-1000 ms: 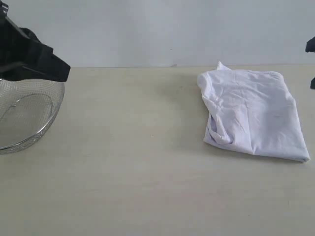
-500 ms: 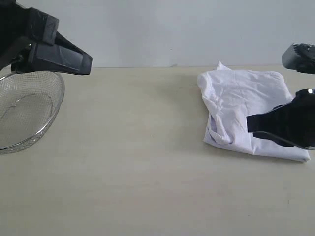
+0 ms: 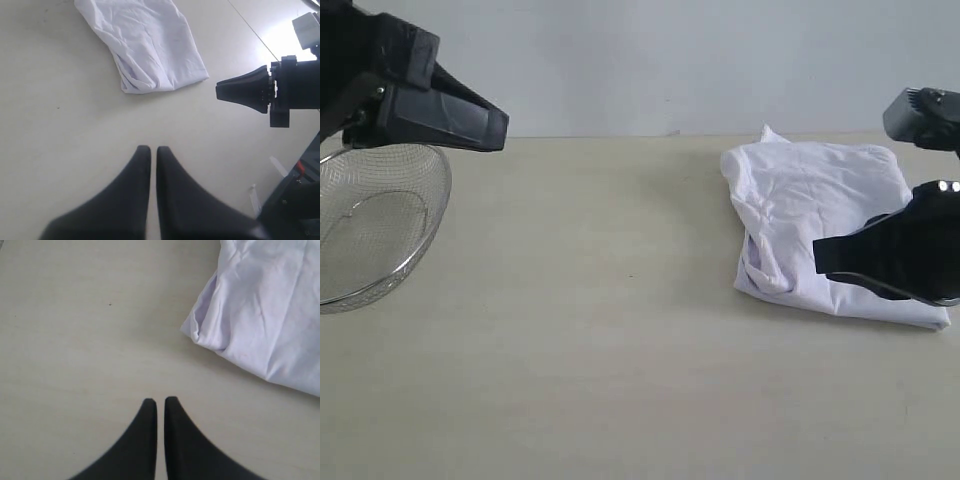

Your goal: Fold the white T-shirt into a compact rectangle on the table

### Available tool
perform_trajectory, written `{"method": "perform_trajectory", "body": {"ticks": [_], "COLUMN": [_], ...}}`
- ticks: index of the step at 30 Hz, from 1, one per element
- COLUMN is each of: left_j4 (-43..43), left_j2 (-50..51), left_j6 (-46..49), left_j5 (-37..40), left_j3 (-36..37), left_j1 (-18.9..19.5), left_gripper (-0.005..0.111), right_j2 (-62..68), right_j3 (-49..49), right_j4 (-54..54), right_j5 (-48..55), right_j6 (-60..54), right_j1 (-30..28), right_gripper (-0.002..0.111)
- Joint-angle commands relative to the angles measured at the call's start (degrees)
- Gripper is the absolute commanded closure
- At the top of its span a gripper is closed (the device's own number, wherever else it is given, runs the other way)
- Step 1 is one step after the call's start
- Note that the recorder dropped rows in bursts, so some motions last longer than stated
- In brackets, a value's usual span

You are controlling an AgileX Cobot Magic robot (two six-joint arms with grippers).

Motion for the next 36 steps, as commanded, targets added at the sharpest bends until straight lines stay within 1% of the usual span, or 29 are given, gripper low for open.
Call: {"method": "perform_trajectory", "body": {"ticks": [1, 3, 5, 8, 11, 14, 16, 19, 24, 27, 31, 36], "left_j4": [0.9, 1.8, 0.8, -2.5, -4.7, -10.5, -12.6, -14.0, -15.0, -15.0, -15.0, -15.0], "left_j2": [-1.8, -5.8, -11.6, -21.3, -26.1, -33.3, -39.5, -44.5, -50.4, -55.3, -63.9, -65.1], "left_j6": [0.3, 0.4, 0.4, 0.4, 0.6, 0.6, 0.6, 0.6, 0.9, 5.5, 10.1, 11.4], "left_j5": [-0.5, -1.5, -6.6, -18.2, -22.9, -27.8, -29.6, -30.9, -32.5, -32.9, -33.1, -34.5], "left_j3": [0.2, 0.3, 2.6, 8.0, 12.0, 18.8, 23.7, 27.9, 34.3, 38.2, 43.2, 47.7], "left_j1": [-0.1, 1.5, 3.5, 8.0, 11.3, 16.1, 18.2, 19.3, 19.8, 20.6, 22.7, 23.2], "left_gripper": [0.102, 0.102, 0.102, 0.102, 0.102, 0.102, 0.102, 0.102, 0.102, 0.102, 0.102, 0.102], "right_j2": [-0.4, -0.4, -0.4, -0.4, -0.4, -0.4, -0.4, -0.4, -0.4, -0.4, -0.4, -0.5], "right_j3": [0.2, 0.2, 0.2, 0.2, 0.2, 0.2, 0.2, 0.2, 0.2, 0.2, 0.2, 0.2], "right_j4": [0.0, 0.0, 0.0, 0.0, 0.0, 0.0, 0.0, 0.0, 0.0, 0.0, 0.0, 0.1], "right_j5": [-0.5, 0.0, -0.1, -0.3, -0.5, -0.6, -0.6, -0.6, -0.6, -0.6, -0.6, -0.7], "right_j6": [-0.6, -0.6, -0.6, -0.6, -0.6, -0.6, -0.6, -0.6, -0.6, -0.6, -0.6, -0.6], "right_j1": [0.0, 0.0, 0.0, 0.0, 0.0, 0.0, 0.0, 0.0, 0.0, 0.0, 0.0, 0.0], "right_gripper": [0.107, 0.107, 0.107, 0.107, 0.107, 0.107, 0.107, 0.107, 0.107, 0.107, 0.107, 0.107]}}
